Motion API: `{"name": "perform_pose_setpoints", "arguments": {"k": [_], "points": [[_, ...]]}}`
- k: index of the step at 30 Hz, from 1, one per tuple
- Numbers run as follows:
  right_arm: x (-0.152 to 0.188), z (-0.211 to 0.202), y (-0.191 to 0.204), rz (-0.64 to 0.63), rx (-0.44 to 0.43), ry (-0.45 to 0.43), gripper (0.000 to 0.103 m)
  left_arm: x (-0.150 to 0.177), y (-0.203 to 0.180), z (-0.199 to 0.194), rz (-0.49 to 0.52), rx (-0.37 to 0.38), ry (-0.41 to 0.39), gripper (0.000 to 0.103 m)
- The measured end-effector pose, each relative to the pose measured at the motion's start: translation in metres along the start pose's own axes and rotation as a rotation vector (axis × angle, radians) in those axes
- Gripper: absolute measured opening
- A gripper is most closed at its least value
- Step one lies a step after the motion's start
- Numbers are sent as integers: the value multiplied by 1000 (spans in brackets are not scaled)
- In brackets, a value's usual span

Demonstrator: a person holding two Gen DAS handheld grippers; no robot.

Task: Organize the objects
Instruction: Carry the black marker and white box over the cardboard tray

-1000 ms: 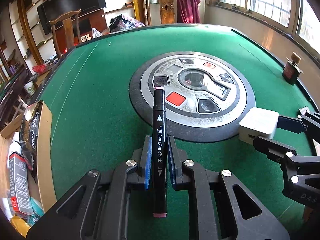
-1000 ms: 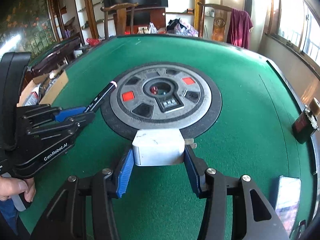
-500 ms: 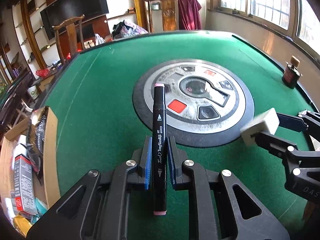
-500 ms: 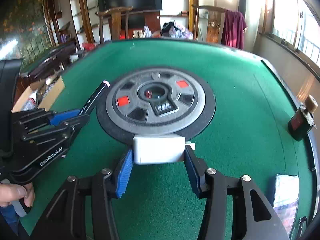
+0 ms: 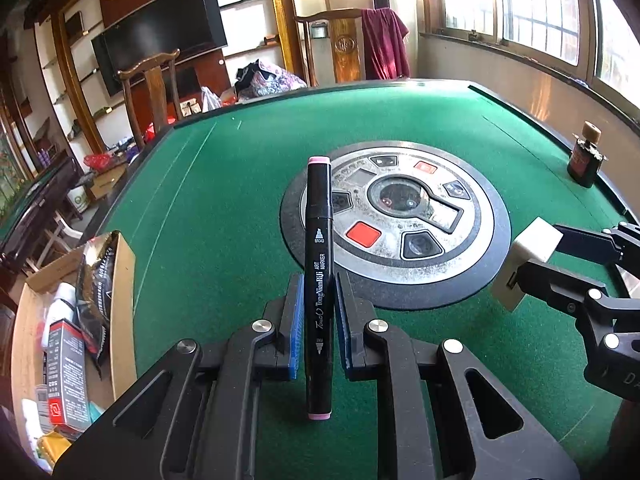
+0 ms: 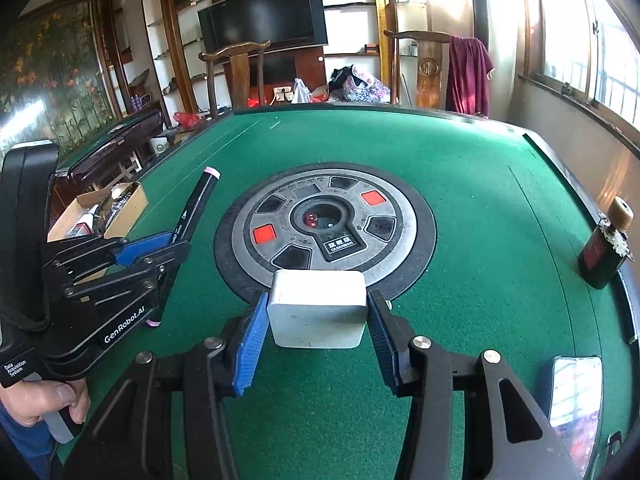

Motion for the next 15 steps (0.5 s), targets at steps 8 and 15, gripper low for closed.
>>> {"name": "perform_pose_setpoints", "arguments": {"k": [8, 15], "points": [[-3, -5, 6, -11, -16, -34, 49, -1, 3, -9, 1, -18, -35, 15], [-4, -17, 17, 10, -18, -89, 49, -1, 13, -24, -24, -47, -71, 15]]}}
Point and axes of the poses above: each gripper's, at about its wrist camera, not at the fingertips, and z roughly the way its jaws point, y to its left, x to its underside, the point moved 3 cm from there along z, roughly the way its jaws point, and after that the axes turned 10 degrees about -x, right-handed, at the moved point
